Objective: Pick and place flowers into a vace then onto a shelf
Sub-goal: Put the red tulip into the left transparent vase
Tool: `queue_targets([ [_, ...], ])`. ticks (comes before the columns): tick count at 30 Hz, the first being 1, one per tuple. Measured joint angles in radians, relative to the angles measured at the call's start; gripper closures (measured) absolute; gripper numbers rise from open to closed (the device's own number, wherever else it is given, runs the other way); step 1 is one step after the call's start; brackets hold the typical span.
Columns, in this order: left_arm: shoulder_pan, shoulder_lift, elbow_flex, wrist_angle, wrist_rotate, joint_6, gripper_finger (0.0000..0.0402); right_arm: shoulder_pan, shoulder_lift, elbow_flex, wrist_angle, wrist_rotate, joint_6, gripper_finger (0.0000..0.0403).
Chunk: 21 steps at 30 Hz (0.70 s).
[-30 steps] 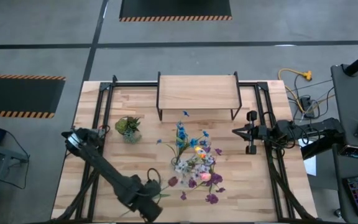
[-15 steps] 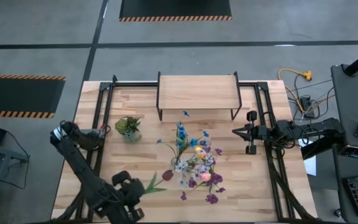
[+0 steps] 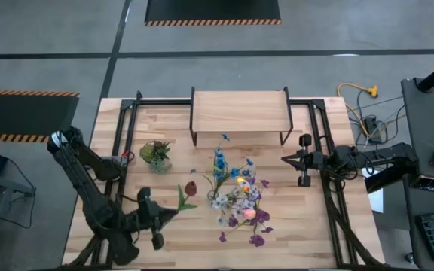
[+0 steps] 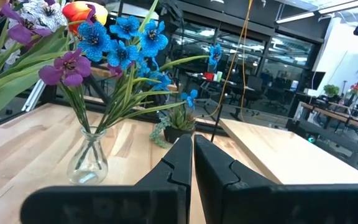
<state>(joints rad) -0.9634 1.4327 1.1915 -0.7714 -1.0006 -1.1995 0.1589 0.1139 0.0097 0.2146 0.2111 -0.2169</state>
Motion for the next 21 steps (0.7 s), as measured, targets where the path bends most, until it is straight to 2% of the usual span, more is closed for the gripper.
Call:
queue_targets([
  [4, 0.012, -0.097, -0.176, 0.287, -0.086, 0.256, 0.0401, 0.000, 0.000, 0.000, 0.002, 0.000, 0.000, 0.0394],
  [8, 0.045, -0.191, -0.362, 0.748, -0.083, 0.667, 0.0401, 0.000, 0.000, 0.000, 0.002, 0.000, 0.007, 0.0394],
  [11, 0.103, -0.244, -0.497, 1.131, 0.060, 1.010, 0.0401, 0.000, 0.000, 0.000, 0.002, 0.000, 0.008, 0.0394],
  [13, 0.153, -0.281, -0.571, 1.313, 0.193, 1.181, 0.0401, 0.000, 0.000, 0.000, 0.002, 0.000, 0.008, 0.0394],
  [16, 0.251, -0.346, -0.646, 1.398, 0.345, 1.293, 0.0401, 0.000, 0.000, 0.000, 0.003, 0.000, 0.008, 0.0394],
  [21, 0.441, -0.393, -0.684, 1.397, 0.471, 1.304, 0.0401, 0.000, 0.001, 0.000, 0.003, 0.000, 0.008, 0.0394],
])
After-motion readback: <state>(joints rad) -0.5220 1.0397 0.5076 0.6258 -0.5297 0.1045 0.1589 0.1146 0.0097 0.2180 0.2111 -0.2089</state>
